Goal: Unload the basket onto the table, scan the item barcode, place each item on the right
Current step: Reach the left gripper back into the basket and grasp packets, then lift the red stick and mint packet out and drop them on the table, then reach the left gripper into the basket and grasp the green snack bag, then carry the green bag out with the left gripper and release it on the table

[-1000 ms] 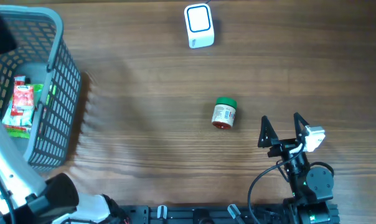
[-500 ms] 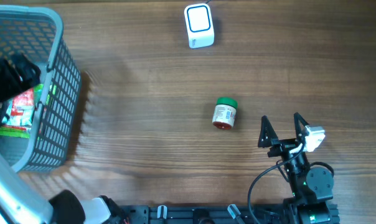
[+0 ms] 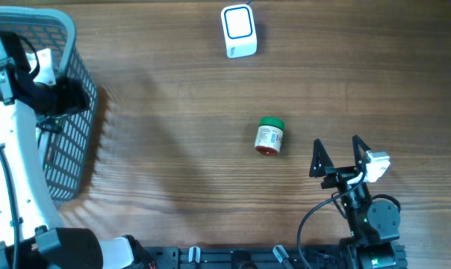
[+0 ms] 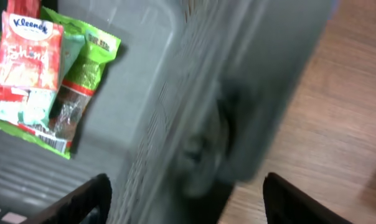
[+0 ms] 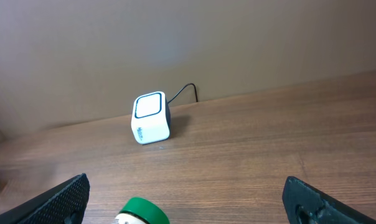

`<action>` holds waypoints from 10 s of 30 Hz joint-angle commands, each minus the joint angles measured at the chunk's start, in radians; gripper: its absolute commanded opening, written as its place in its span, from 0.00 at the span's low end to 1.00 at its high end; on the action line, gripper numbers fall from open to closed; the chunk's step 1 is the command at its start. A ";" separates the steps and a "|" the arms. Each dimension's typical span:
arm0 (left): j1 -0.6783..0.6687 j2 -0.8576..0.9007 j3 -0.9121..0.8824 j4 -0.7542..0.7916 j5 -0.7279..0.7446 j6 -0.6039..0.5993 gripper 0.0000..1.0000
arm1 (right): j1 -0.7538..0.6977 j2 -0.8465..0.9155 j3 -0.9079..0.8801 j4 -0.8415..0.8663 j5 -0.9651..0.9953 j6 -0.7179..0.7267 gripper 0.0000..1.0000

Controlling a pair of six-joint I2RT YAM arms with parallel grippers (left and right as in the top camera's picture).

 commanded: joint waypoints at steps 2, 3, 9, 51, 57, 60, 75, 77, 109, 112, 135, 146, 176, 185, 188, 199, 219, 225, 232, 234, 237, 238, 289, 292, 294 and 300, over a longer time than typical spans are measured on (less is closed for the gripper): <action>-0.004 -0.005 -0.017 0.123 0.014 0.009 0.51 | -0.004 -0.005 -0.001 0.005 0.011 -0.003 1.00; -0.005 -0.002 -0.017 0.150 0.040 0.009 0.48 | -0.004 -0.005 -0.001 0.005 0.011 -0.003 1.00; -0.005 0.049 -0.017 0.160 0.046 0.009 0.29 | -0.004 -0.005 -0.001 0.005 0.011 -0.003 1.00; -0.119 0.014 0.213 0.476 -0.001 0.031 1.00 | -0.004 -0.005 -0.001 0.005 0.011 -0.002 1.00; 0.116 0.048 0.234 0.413 -0.008 0.173 1.00 | -0.004 -0.005 -0.001 0.005 0.011 -0.003 1.00; 0.178 0.169 0.230 0.316 -0.008 0.243 1.00 | -0.004 -0.005 -0.001 0.005 0.011 -0.003 1.00; 0.182 0.658 0.227 0.317 0.045 0.347 1.00 | -0.004 -0.005 -0.001 0.005 0.011 -0.003 1.00; 0.182 0.684 0.227 0.317 0.045 0.347 1.00 | -0.004 -0.005 -0.001 0.005 0.011 -0.002 1.00; 0.166 0.025 0.190 0.382 0.241 0.027 0.04 | -0.004 -0.005 -0.001 0.005 0.011 -0.003 1.00; 0.030 -0.140 0.190 0.267 0.323 -0.062 0.04 | -0.004 -0.005 -0.001 0.005 0.011 -0.002 1.00; -0.781 -0.072 -0.299 0.494 0.053 -0.411 1.00 | -0.004 -0.005 -0.001 0.005 0.011 -0.003 1.00; -0.084 -0.009 0.243 0.386 -0.182 -0.206 1.00 | -0.004 -0.005 -0.001 0.005 0.011 -0.003 1.00; 0.041 0.826 0.242 0.832 0.008 0.346 0.75 | -0.004 -0.005 -0.001 0.005 0.011 -0.003 1.00; 0.043 0.623 0.242 0.732 -0.030 0.241 0.39 | -0.004 -0.005 -0.001 0.005 0.011 -0.003 1.00; 0.043 0.463 0.242 0.597 -0.071 0.150 0.36 | -0.004 -0.005 -0.001 0.005 0.011 -0.002 1.00; 0.043 0.423 -0.053 0.413 -0.200 0.028 0.40 | -0.004 -0.005 -0.001 0.005 0.011 -0.002 1.00; 0.112 0.421 -0.127 0.596 -0.129 0.194 1.00 | -0.004 -0.005 -0.001 0.005 0.011 -0.003 1.00; 0.113 0.445 -0.208 0.629 -0.131 0.193 1.00 | -0.004 -0.005 -0.001 0.005 0.011 -0.003 1.00; 0.119 0.516 -0.272 0.695 -0.154 0.193 0.82 | -0.004 -0.005 -0.001 0.005 0.011 -0.003 1.00; 0.126 0.536 -0.272 0.695 -0.154 0.193 0.74 | -0.004 -0.005 -0.001 0.005 0.011 -0.002 1.00; 0.131 0.559 -0.272 0.694 -0.154 0.193 0.55 | -0.004 -0.005 -0.001 0.005 0.011 -0.002 1.00; 0.130 0.565 -0.272 0.694 -0.153 0.192 0.43 | -0.004 -0.005 -0.001 0.005 0.011 -0.003 1.00; -0.755 0.026 -0.452 0.502 -0.182 -0.395 1.00 | -0.004 -0.005 -0.001 0.005 0.011 -0.002 1.00; -0.755 0.014 -0.453 0.431 -0.180 -0.388 0.78 | -0.004 -0.005 -0.001 0.005 0.011 -0.002 1.00; -0.755 0.015 -0.455 0.445 -0.179 -0.388 1.00 | -0.004 -0.005 -0.001 0.005 0.011 -0.003 1.00; -0.755 0.015 -0.455 0.439 0.061 -0.367 0.21 | -0.004 -0.005 -0.001 0.005 0.011 -0.003 1.00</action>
